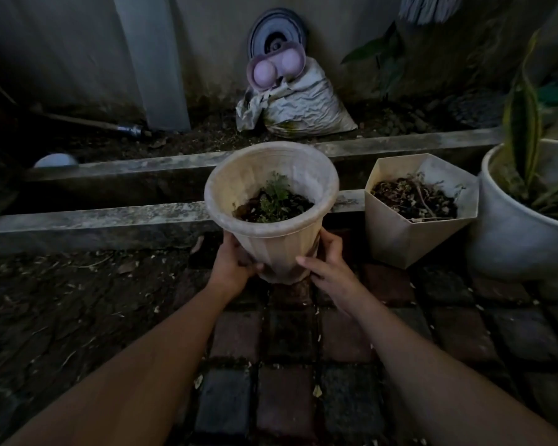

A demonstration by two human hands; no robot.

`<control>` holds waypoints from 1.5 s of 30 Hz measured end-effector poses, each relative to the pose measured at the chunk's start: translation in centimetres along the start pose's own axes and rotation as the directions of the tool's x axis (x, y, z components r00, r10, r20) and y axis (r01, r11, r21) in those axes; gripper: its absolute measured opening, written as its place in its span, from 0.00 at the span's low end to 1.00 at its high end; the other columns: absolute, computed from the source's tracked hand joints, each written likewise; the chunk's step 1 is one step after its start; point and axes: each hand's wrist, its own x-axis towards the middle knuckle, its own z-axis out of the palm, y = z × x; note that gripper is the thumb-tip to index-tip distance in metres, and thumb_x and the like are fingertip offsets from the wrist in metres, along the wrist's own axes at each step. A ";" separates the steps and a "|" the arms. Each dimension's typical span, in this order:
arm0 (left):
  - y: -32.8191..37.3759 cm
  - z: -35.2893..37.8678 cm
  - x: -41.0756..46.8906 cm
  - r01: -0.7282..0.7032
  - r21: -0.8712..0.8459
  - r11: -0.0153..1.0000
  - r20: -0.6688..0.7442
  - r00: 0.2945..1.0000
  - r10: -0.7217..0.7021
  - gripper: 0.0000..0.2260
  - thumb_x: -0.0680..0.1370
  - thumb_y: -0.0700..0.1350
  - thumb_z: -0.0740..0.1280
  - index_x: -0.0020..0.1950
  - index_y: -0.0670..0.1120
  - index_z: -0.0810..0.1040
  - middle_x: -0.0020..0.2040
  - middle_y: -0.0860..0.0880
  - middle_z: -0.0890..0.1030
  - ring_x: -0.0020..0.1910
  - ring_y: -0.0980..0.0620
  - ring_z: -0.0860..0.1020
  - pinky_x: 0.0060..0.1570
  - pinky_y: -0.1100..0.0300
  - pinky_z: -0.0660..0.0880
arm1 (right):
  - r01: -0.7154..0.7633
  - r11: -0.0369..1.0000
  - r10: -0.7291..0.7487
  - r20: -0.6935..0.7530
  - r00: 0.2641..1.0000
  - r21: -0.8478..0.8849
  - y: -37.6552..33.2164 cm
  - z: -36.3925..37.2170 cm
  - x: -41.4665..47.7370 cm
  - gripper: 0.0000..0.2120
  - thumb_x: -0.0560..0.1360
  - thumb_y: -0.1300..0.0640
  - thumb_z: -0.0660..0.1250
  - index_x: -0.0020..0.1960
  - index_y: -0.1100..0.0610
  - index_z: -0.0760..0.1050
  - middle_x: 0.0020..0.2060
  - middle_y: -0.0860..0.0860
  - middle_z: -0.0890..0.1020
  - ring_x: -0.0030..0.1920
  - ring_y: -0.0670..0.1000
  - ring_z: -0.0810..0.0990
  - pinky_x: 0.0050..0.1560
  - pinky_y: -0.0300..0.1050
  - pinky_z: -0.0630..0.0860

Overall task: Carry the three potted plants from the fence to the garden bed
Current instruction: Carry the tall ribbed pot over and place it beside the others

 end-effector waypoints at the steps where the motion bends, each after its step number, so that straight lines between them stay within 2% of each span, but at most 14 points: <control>1: 0.1 -0.5 -0.1 0.007 0.039 0.999 0.024 1.000 -0.008 0.41 0.70 0.34 0.79 0.78 0.47 0.62 0.59 0.58 0.77 0.62 0.56 0.73 0.56 0.71 0.72 | 0.011 0.998 -0.011 0.002 1.000 -0.058 -0.1 -0.4 -0.2 0.43 0.68 0.52 0.76 0.74 0.46 0.54 0.61 0.33 0.67 0.58 0.36 0.70 0.50 0.38 0.73; 4: 0.7 -3.4 -0.2 -0.038 0.022 0.999 0.030 0.999 0.038 0.36 0.71 0.34 0.79 0.75 0.49 0.68 0.62 0.52 0.81 0.62 0.54 0.79 0.65 0.52 0.77 | 0.075 0.985 -0.085 -0.063 0.994 -0.157 -0.7 -1.6 -0.4 0.33 0.72 0.54 0.74 0.72 0.52 0.62 0.65 0.47 0.73 0.65 0.47 0.74 0.59 0.46 0.76; 6: 1.9 -5.6 0.0 -0.109 -0.051 0.993 -0.139 0.985 0.101 0.35 0.75 0.35 0.74 0.77 0.56 0.66 0.61 0.50 0.81 0.59 0.59 0.80 0.59 0.60 0.79 | 0.118 0.977 -0.142 -0.131 0.981 -0.178 -1.7 -2.0 -0.5 0.25 0.77 0.55 0.72 0.70 0.52 0.66 0.63 0.52 0.77 0.65 0.54 0.77 0.64 0.52 0.77; 8: 4.0 -7.4 0.5 -0.123 -0.145 0.982 -0.301 0.951 0.075 0.31 0.81 0.41 0.68 0.81 0.58 0.60 0.67 0.44 0.75 0.62 0.53 0.77 0.56 0.64 0.76 | 0.146 0.977 -0.176 -0.195 0.965 -0.157 -3.5 -2.1 -0.6 0.23 0.77 0.50 0.70 0.69 0.49 0.66 0.63 0.52 0.78 0.64 0.52 0.78 0.66 0.58 0.76; 10: 6.1 -8.3 0.8 -0.204 -0.120 0.972 -0.302 0.940 0.160 0.26 0.83 0.47 0.65 0.80 0.56 0.63 0.71 0.43 0.70 0.66 0.50 0.73 0.58 0.64 0.74 | 0.241 0.938 -0.298 -0.227 0.927 -0.249 -5.4 -2.0 -0.9 0.24 0.74 0.43 0.69 0.67 0.45 0.67 0.66 0.50 0.76 0.66 0.48 0.76 0.69 0.55 0.73; 13: 8.8 -8.6 0.7 -0.385 0.233 0.893 -0.075 0.909 0.411 0.19 0.77 0.61 0.65 0.68 0.61 0.73 0.67 0.51 0.69 0.67 0.58 0.67 0.69 0.55 0.69 | 0.374 0.732 -0.529 -0.130 0.838 -0.569 -7.6 -1.3 -1.1 0.22 0.74 0.37 0.67 0.65 0.38 0.67 0.67 0.47 0.70 0.67 0.42 0.70 0.66 0.39 0.69; 16: 10.2 -7.2 -0.2 -0.464 0.535 0.706 0.116 0.868 0.482 0.19 0.75 0.67 0.60 0.55 0.58 0.82 0.60 0.54 0.79 0.71 0.54 0.67 0.75 0.34 0.56 | 0.364 0.483 -0.588 0.013 0.809 -0.796 -8.9 -0.5 -0.3 0.14 0.77 0.36 0.62 0.59 0.39 0.76 0.66 0.50 0.66 0.70 0.51 0.62 0.69 0.45 0.60; 19: 10.1 -6.4 -1.1 -0.565 0.596 0.571 0.275 0.812 0.516 0.24 0.76 0.66 0.57 0.51 0.53 0.85 0.56 0.50 0.85 0.74 0.48 0.71 0.75 0.29 0.45 | 0.461 0.258 -0.610 0.227 0.759 -0.849 -9.6 -0.9 0.3 0.13 0.80 0.43 0.62 0.52 0.46 0.84 0.62 0.48 0.74 0.71 0.56 0.64 0.73 0.52 0.57; 22: 9.0 -6.6 -1.3 -0.707 0.572 0.417 0.425 0.690 0.586 0.21 0.79 0.59 0.61 0.60 0.47 0.84 0.54 0.50 0.86 0.68 0.47 0.77 0.74 0.27 0.46 | 0.567 0.233 -0.576 0.358 0.735 -0.790 -9.8 -2.1 0.7 0.16 0.80 0.41 0.61 0.52 0.49 0.83 0.51 0.45 0.80 0.67 0.50 0.70 0.77 0.54 0.53; 24: 8.6 -6.7 -1.0 -0.724 0.552 0.413 0.426 0.671 0.607 0.20 0.80 0.58 0.62 0.61 0.48 0.83 0.53 0.52 0.84 0.63 0.46 0.79 0.70 0.37 0.54 | 0.611 0.199 -0.574 0.414 0.707 -0.767 -10.0 -2.6 1.1 0.18 0.81 0.40 0.59 0.52 0.50 0.82 0.49 0.47 0.81 0.61 0.47 0.75 0.77 0.46 0.52; 26: 8.4 -7.0 -0.6 -0.713 0.541 0.446 0.391 0.682 0.618 0.20 0.79 0.59 0.60 0.60 0.50 0.83 0.50 0.57 0.80 0.57 0.46 0.77 0.59 0.50 0.57 | 0.649 0.146 -0.566 0.475 0.674 -0.747 -10.3 -2.2 1.6 0.14 0.81 0.44 0.62 0.51 0.52 0.82 0.47 0.48 0.81 0.55 0.48 0.77 0.75 0.48 0.58; 30: 7.8 -8.5 0.6 -0.645 0.495 0.582 0.293 0.755 0.587 0.14 0.78 0.49 0.62 0.58 0.49 0.83 0.51 0.57 0.79 0.58 0.49 0.74 0.58 0.42 0.62 | 0.689 0.044 -0.546 0.561 0.623 -0.723 -10.1 -0.1 2.5 0.15 0.78 0.47 0.66 0.54 0.58 0.82 0.47 0.52 0.80 0.51 0.52 0.75 0.56 0.48 0.71; 35: 7.2 -10.4 2.1 -0.623 0.470 0.625 0.323 0.781 0.535 0.14 0.74 0.43 0.66 0.57 0.52 0.83 0.51 0.63 0.76 0.58 0.61 0.68 0.58 0.52 0.52 | 0.659 0.010 -0.564 0.540 0.625 -0.752 -9.9 1.6 3.2 0.17 0.78 0.42 0.63 0.52 0.54 0.82 0.46 0.50 0.80 0.49 0.51 0.75 0.51 0.42 0.64; 45: 7.7 -12.0 1.9 -0.630 0.586 0.510 0.390 0.771 0.504 0.14 0.72 0.44 0.64 0.55 0.47 0.83 0.52 0.49 0.81 0.59 0.44 0.77 0.57 0.49 0.57 | 0.565 -0.116 -0.621 0.504 0.600 -0.817 -8.5 4.1 2.2 0.18 0.82 0.41 0.58 0.51 0.52 0.79 0.46 0.48 0.80 0.48 0.53 0.76 0.54 0.48 0.66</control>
